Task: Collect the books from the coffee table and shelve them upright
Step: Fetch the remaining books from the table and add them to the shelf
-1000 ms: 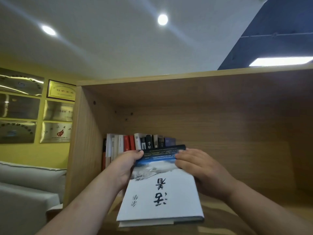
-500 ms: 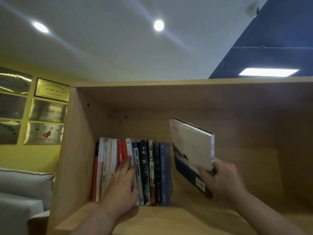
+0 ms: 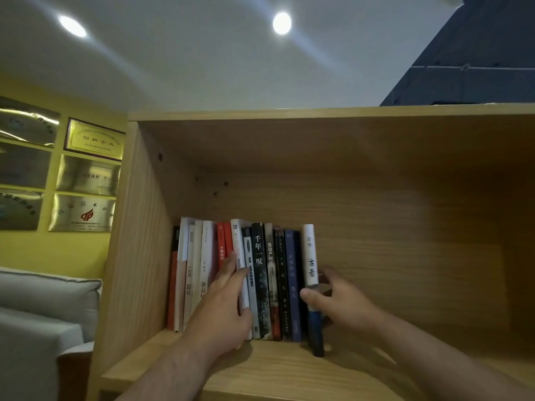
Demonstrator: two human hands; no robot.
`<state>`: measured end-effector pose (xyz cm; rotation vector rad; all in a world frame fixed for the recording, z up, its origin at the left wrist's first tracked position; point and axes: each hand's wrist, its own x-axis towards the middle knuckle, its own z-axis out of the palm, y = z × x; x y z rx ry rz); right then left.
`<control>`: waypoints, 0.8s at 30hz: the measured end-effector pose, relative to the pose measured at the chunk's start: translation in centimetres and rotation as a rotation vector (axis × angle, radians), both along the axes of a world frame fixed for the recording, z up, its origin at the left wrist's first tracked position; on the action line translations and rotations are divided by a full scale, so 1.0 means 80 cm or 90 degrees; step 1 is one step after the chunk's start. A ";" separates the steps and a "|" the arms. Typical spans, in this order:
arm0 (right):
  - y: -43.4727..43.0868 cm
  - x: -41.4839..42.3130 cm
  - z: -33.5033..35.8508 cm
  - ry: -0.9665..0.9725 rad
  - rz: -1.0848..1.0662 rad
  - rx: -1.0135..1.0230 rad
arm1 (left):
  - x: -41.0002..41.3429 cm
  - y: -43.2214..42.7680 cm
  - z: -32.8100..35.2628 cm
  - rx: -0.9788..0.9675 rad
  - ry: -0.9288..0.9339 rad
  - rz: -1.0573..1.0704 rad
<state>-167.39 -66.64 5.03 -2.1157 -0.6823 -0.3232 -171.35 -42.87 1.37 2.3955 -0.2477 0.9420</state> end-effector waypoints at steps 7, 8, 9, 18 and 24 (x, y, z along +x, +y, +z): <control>0.022 0.021 0.002 -0.010 0.022 -0.009 | 0.003 -0.001 0.000 -0.012 0.010 -0.018; 0.021 0.025 -0.002 0.004 0.026 0.020 | 0.002 -0.001 0.000 -0.016 0.008 -0.021; 0.021 0.027 -0.007 0.018 0.031 0.057 | 0.002 -0.001 0.000 -0.019 0.007 -0.023; 0.019 0.047 -0.032 0.016 0.022 0.016 | 0.001 0.018 0.054 -0.074 -0.151 0.183; 0.016 0.055 -0.035 0.009 0.031 0.005 | 0.019 0.053 0.126 -0.073 0.009 0.310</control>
